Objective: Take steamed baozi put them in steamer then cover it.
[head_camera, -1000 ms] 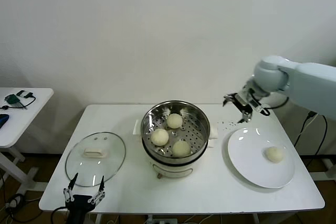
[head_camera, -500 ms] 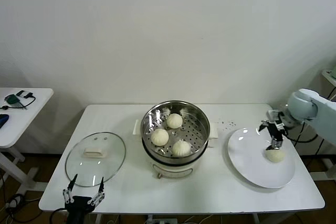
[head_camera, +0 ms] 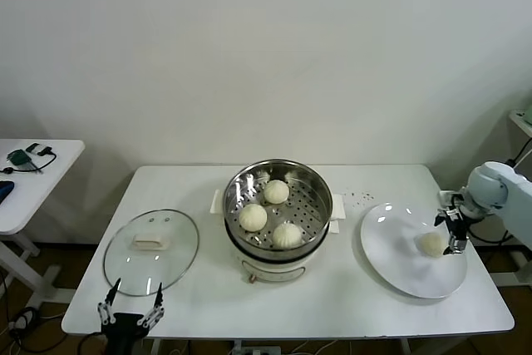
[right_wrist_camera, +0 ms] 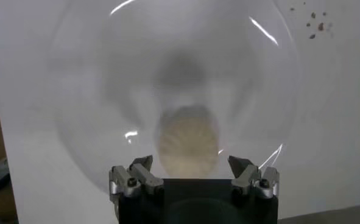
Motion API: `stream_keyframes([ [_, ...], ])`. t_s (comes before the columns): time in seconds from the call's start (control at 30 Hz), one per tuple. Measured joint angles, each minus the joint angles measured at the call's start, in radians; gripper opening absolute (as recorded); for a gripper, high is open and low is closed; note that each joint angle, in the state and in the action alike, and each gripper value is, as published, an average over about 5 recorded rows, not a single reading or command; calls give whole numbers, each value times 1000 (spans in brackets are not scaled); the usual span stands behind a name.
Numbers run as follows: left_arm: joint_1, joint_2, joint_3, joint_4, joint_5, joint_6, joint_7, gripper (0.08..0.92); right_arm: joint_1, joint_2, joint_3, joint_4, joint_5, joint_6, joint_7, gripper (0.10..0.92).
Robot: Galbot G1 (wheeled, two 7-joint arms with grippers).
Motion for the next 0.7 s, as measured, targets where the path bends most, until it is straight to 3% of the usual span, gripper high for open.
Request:
stream_keyframes([
  [0.4, -1, -1, -5, 5, 0, -1, -1, 823, -31, 62, 24, -81, -41, 14, -5, 817],
  [0.7, -3, -2, -5, 6, 1, -1, -1, 823, -36, 72, 34, -99, -47, 19, -7, 707],
])
